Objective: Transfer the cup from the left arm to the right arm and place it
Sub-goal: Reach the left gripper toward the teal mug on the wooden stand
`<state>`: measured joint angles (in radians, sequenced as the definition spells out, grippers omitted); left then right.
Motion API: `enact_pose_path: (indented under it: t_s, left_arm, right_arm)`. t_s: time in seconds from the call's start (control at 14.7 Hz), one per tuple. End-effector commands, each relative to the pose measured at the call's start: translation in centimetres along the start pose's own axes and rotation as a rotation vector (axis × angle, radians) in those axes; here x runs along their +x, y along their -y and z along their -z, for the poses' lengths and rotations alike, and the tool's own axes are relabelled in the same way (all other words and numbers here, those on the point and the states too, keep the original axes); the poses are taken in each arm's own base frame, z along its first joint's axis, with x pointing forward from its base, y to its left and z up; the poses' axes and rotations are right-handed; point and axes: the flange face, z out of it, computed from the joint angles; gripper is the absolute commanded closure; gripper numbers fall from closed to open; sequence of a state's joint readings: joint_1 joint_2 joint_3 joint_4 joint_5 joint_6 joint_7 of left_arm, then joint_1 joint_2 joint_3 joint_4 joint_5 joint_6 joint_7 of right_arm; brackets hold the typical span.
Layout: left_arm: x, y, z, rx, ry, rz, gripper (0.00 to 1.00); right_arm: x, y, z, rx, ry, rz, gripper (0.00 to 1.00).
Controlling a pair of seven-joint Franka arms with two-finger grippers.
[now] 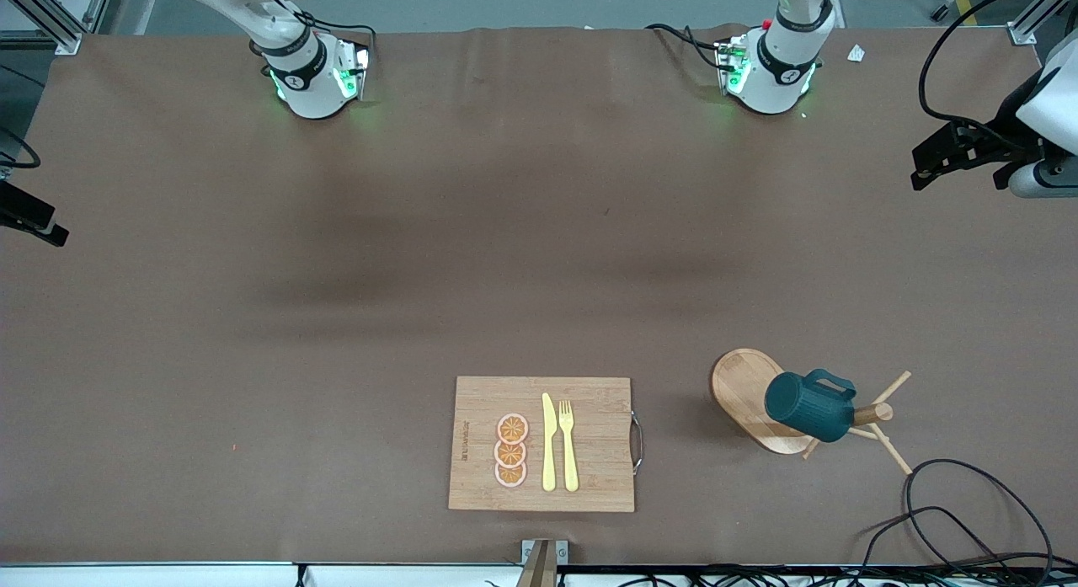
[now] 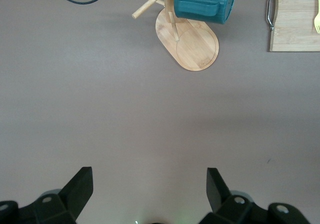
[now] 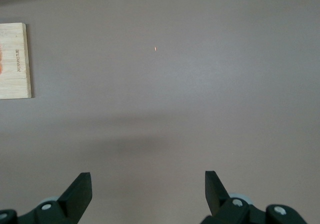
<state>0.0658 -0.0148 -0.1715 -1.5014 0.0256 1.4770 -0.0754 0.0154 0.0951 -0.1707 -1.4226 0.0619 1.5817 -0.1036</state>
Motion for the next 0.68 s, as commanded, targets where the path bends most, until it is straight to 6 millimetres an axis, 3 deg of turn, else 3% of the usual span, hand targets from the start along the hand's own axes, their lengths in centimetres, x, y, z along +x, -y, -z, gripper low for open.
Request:
enact_pose_path:
  t_s: [0.0, 0.27, 0.61]
  left_arm:
    - [-0.6, -0.1, 0.6, -0.002, 0.001, -0.019, 0.0]
    - [0.4, -0.1, -0.3, -0.006, 0.015, -0.022, 0.0]
    - [6.2, -0.1, -3.1, -0.072, -0.053, 0.079, 0.0]
  right_arm:
    - [-0.2, 0.1, 0.1, 0.01, -0.007, -0.009, 0.0]
    - [-0.2, -0.1, 0.1, 0.01, -0.007, -0.012, 0.0]
    - [-0.2, 0.0, 0.1, 0.01, -0.007, -0.01, 0.0]
